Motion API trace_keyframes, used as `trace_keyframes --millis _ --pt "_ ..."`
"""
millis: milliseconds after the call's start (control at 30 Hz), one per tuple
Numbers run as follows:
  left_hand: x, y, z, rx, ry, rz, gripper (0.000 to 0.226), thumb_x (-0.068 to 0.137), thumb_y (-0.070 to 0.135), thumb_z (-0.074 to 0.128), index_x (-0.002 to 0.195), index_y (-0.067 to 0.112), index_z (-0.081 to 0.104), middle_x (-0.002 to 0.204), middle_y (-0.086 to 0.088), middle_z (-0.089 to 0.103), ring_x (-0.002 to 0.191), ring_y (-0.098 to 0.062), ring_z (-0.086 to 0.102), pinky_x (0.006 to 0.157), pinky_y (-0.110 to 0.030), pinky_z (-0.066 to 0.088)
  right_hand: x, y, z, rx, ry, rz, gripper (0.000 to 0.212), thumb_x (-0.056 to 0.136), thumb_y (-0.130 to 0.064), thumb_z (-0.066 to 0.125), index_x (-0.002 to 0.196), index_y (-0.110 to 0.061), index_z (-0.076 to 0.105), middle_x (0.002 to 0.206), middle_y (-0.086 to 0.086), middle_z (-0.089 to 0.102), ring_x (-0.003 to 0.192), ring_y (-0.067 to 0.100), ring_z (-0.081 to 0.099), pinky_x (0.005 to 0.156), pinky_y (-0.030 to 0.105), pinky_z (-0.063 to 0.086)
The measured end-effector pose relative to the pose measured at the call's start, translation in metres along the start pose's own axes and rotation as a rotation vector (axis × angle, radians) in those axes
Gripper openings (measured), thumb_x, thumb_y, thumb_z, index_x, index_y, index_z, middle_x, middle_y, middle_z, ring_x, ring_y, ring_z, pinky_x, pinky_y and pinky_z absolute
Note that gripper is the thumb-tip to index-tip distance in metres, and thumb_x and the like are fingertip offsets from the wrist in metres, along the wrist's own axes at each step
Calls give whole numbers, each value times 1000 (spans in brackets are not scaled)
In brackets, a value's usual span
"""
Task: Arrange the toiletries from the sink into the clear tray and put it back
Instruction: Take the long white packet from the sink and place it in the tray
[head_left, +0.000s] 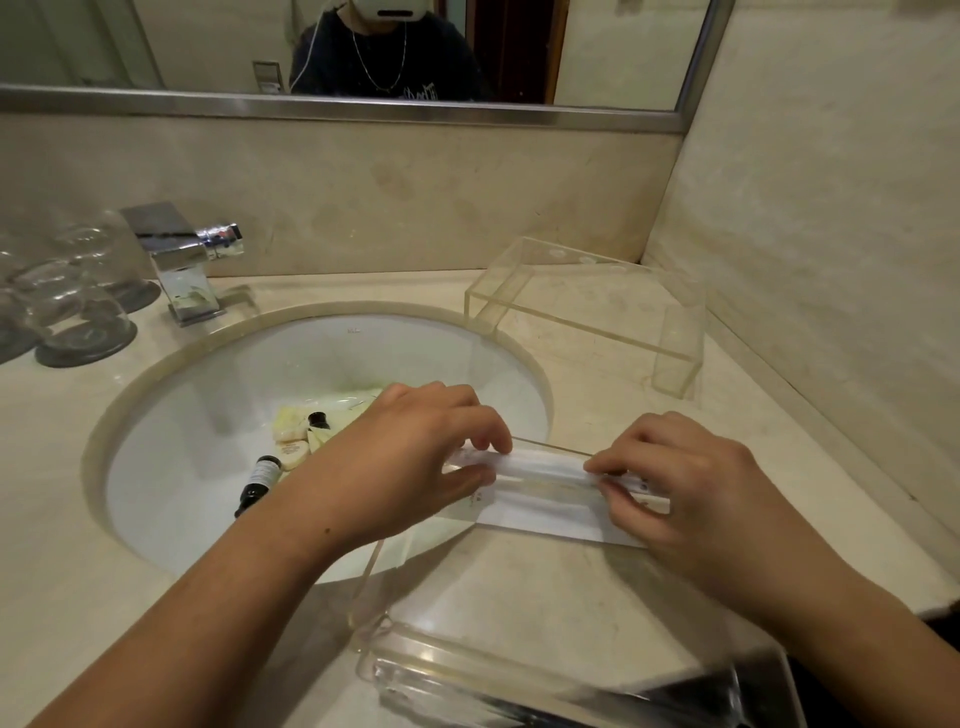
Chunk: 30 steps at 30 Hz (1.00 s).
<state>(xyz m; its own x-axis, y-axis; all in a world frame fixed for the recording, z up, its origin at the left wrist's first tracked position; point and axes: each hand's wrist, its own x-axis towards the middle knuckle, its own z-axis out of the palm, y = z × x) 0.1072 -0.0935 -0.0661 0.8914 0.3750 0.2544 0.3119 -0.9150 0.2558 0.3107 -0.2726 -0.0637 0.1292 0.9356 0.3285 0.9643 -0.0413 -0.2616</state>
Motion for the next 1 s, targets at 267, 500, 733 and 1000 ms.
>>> trace_keyframes --millis 267,500,733,1000 --pt "-8 2 4 -3 -108 -28 40 84 64 67 119 50 56 112 24 50 103 -1 45 98 -18 26 -10 11 12 24 -118 5 38 85 -53 61 120 -40 69 110 -26 53 105 3 52 88 23 44" --pt "-3 4 7 31 -119 -15 38 88 56 68 123 49 56 114 23 49 97 0 36 94 -15 21 -12 12 19 5 -148 7 39 88 -53 55 126 -44 62 117 -31 53 110 2 50 89 27 43" --pt "-2 6 10 59 -91 -13 34 90 53 68 122 47 57 111 22 49 99 -3 42 95 -20 24 -14 9 18 -11 -132 1 45 85 -57 54 126 -42 64 118 -30 54 112 1 50 89 26 39" --pt "2 6 13 79 -59 -14 34 89 51 70 120 46 57 108 22 49 91 -1 36 90 -22 28 -12 11 20 -15 -132 27 41 84 -40 71 125 -42 63 112 -29 55 104 3 51 83 22 36"
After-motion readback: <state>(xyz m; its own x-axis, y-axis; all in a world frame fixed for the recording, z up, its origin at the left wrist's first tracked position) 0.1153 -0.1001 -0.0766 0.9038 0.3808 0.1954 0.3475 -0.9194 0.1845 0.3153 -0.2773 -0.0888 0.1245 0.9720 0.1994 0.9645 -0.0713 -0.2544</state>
